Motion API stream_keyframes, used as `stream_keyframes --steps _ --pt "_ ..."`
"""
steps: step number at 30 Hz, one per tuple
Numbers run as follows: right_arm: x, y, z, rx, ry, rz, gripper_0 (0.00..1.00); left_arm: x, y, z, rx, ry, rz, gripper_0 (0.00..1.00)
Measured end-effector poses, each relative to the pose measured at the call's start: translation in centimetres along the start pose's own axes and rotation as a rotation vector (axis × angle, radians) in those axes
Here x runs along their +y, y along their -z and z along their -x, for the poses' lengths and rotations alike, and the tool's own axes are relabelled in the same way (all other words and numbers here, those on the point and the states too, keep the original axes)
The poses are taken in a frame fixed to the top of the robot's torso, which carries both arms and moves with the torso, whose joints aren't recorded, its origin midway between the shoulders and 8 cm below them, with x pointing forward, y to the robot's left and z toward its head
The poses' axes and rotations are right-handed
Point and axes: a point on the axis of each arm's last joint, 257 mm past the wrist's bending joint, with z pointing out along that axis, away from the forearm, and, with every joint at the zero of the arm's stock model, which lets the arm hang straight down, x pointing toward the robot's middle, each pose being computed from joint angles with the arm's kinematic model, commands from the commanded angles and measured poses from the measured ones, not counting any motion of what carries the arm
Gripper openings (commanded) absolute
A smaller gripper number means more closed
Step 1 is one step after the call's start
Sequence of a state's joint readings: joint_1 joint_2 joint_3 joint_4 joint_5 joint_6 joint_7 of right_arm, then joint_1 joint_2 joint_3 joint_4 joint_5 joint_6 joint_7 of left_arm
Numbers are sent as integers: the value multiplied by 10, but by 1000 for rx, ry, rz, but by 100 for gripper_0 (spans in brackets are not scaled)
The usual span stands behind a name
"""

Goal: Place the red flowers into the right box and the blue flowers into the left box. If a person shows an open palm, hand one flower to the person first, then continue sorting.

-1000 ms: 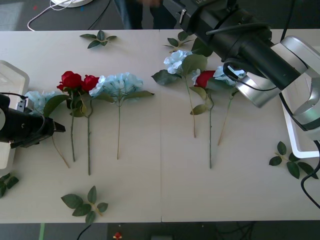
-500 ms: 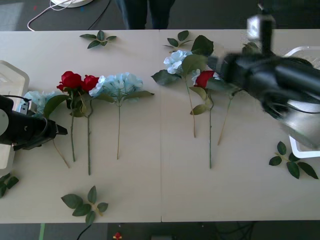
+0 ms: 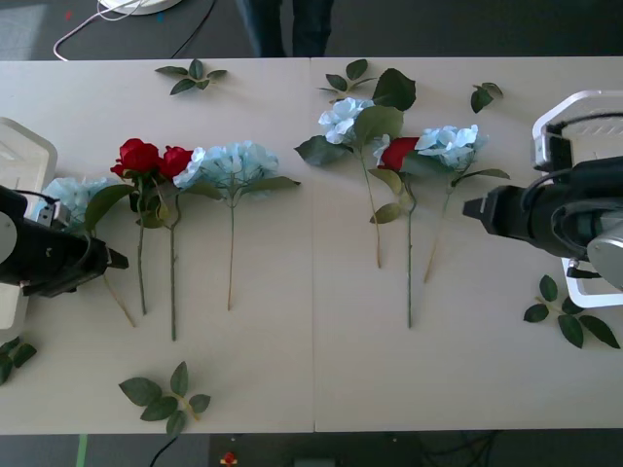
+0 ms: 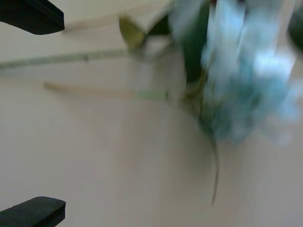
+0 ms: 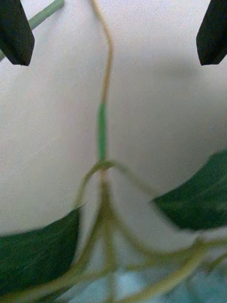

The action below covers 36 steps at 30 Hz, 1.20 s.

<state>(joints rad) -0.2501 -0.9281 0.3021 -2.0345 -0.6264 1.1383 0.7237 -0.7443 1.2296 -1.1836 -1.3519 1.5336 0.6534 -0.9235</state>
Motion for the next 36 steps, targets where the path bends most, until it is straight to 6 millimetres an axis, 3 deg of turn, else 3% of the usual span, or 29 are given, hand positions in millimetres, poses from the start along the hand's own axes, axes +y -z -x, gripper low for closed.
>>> stream_keyframes --steps 4,7,17,18,19,20,27,29,30,31,36 --pt "-22 -27 -5 29 -35 -52 100 13 0 1 12 38 43 100" --pt "-27 -52 -2 28 -48 -68 100 21 -6 5 12 39 81 100" --pt "4 -113 12 -5 -34 -35 100 21 -19 27 -10 84 133 100" --pt "7 -117 13 -5 -28 -35 100 21 -18 29 -14 89 134 74" --pt "11 -120 14 -6 -22 -34 100 20 -18 31 -18 89 134 30" --pt "15 -123 15 -8 -15 -32 100 21 -17 32 -21 86 136 0" --pt "29 -137 23 -15 -15 -37 99 20 -17 36 -31 70 142 0" --pt "29 -140 24 -15 -19 -42 36 20 -17 36 -33 67 143 0" --pt "29 -141 25 -15 -19 -44 12 20 -17 37 -33 65 143 0" --pt "29 -141 25 -15 -17 -48 0 20 -17 37 -34 63 143 0" --pt "24 -144 26 -19 4 -68 0 19 -17 38 -37 57 145 0"
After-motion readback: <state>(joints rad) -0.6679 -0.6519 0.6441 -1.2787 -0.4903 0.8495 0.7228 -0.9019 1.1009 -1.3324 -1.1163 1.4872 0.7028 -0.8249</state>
